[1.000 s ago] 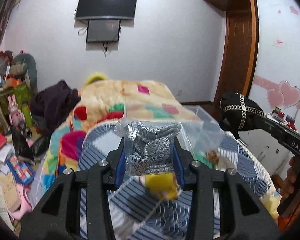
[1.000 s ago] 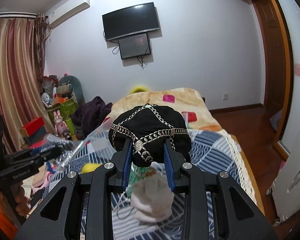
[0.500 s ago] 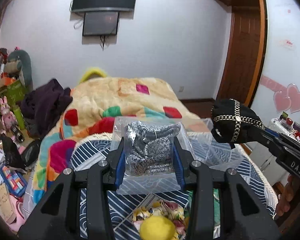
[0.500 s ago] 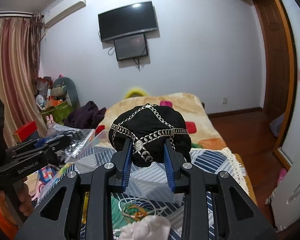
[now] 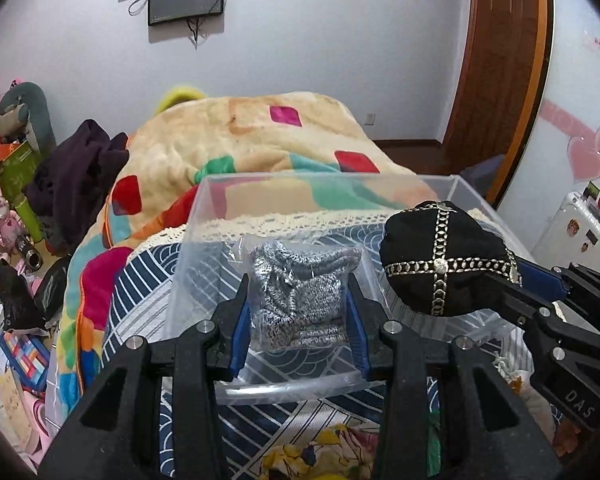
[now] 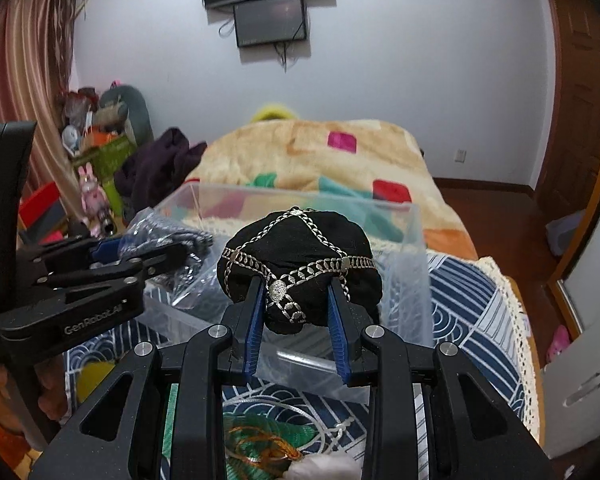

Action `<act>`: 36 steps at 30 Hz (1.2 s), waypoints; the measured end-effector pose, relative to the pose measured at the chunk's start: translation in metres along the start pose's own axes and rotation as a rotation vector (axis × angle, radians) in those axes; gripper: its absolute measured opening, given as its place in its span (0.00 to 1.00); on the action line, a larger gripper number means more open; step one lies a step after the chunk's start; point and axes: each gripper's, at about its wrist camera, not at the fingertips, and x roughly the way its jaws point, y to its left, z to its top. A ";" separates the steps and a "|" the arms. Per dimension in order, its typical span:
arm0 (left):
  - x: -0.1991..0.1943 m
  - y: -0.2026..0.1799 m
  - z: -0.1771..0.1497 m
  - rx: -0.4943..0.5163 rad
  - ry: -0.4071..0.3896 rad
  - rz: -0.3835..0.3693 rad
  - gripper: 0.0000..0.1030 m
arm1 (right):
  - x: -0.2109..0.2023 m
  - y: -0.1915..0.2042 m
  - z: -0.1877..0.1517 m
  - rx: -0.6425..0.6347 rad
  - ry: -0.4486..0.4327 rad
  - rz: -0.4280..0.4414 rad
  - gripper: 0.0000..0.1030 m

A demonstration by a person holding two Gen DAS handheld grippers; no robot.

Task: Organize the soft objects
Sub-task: 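Lower the bagged item into the clear box with the left tool while the right tool drops the hat in, then grasp the yellow ball with the left tool while the right tool grasps the white drawstring pouch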

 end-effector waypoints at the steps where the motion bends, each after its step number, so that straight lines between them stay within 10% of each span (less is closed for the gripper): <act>1: 0.002 0.000 0.000 0.000 0.006 0.003 0.41 | 0.001 -0.001 0.001 0.001 0.006 0.001 0.27; 25: -0.095 -0.004 -0.020 0.012 -0.204 -0.027 0.73 | -0.070 -0.007 -0.007 0.022 -0.160 -0.043 0.59; 36: -0.099 0.002 -0.072 0.017 -0.140 -0.031 0.76 | -0.071 -0.001 -0.039 0.023 -0.115 -0.034 0.66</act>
